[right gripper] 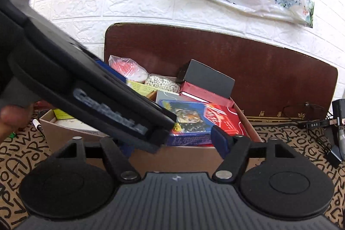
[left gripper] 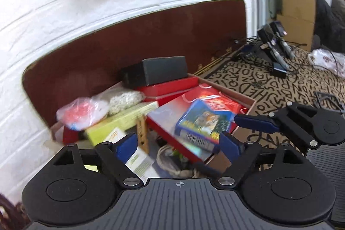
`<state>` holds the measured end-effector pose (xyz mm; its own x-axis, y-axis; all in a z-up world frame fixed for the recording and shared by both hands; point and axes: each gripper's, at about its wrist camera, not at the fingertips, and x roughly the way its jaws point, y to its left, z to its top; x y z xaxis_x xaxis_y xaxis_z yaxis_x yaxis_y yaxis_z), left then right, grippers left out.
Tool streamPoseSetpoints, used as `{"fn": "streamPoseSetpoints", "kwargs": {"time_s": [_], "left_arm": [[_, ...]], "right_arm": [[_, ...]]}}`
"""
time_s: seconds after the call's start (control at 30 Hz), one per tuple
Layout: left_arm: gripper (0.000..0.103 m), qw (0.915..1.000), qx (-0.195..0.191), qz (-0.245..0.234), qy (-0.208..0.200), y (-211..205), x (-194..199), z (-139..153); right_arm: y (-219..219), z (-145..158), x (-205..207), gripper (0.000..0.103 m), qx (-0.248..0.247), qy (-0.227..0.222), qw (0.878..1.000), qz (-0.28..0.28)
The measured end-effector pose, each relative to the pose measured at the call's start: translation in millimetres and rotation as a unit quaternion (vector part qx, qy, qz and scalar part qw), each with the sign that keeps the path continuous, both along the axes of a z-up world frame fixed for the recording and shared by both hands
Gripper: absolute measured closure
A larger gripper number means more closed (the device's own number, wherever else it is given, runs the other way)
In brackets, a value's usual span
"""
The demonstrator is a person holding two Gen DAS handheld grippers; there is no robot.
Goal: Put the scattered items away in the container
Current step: 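Carry the card box into the cardboard box and open the left tool, then grasp the white-capped marker with the left tool while the right tool grasps the black marker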
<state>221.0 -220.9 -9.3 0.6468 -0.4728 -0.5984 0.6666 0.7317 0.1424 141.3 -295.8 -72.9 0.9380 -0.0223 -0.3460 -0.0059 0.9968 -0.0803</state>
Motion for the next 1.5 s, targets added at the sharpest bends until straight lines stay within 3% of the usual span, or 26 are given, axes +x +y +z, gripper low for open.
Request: {"fn": "streamPoseSetpoints", "kwargs": {"time_s": [0.07,0.17,0.23,0.33,0.4,0.53,0.6,0.8,0.97,1.1,1.3,1.5], "left_arm": [[0.011,0.9999,-0.002,0.010,-0.001,6.5,-3.2,-0.5],[0.000,0.9994,-0.010,0.032,-0.008,16.4,-9.5,-2.2],[0.000,0.9991,-0.017,0.039,-0.009,24.1,-14.5,-2.0],[0.000,0.9986,-0.029,0.043,-0.002,37.8,-21.7,-0.5],[0.000,0.9979,-0.040,0.051,0.005,48.2,-25.7,1.5],[0.000,0.9955,-0.061,0.069,0.024,74.6,-39.0,1.8],[0.000,0.9934,-0.076,0.080,0.031,93.0,-53.1,-2.3],[0.000,0.9781,-0.125,0.148,0.077,165.3,-88.8,-29.3],[0.000,0.9630,-0.133,0.207,0.110,225.3,-107.7,-62.1],[0.000,0.9531,-0.128,0.248,0.118,265.7,-105.6,-76.1],[0.002,0.9497,-0.123,0.261,0.122,299.5,-73.4,-86.9],[0.017,0.9486,-0.109,0.262,0.141,313.1,-30.1,-109.9]], "right_arm": [[0.8,1.8,-2.7,0.044,0.000,-0.002,1.000,-0.001],[3.3,3.4,-0.8,0.046,-0.015,0.006,1.000,0.002],[3.5,2.3,-4.1,0.046,-0.011,0.011,1.000,-0.001],[8.9,4.4,-9.8,0.036,-0.001,0.022,1.000,-0.008],[13.2,7.8,-9.9,0.036,-0.018,0.018,1.000,-0.001],[36.6,15.0,-28.0,0.018,-0.040,0.002,0.999,0.027],[50.4,17.1,-34.3,0.016,-0.047,-0.001,0.998,0.044],[105.2,3.5,-57.4,0.012,-0.072,0.004,0.991,0.113],[156.4,-23.4,-61.1,0.013,-0.079,0.040,0.980,0.176],[195.5,-40.0,-54.0,0.015,-0.095,0.061,0.970,0.215],[225.2,-54.1,-19.6,0.018,-0.118,0.086,0.963,0.225],[245.6,-62.5,26.2,0.019,-0.139,0.103,0.964,0.203]]}}
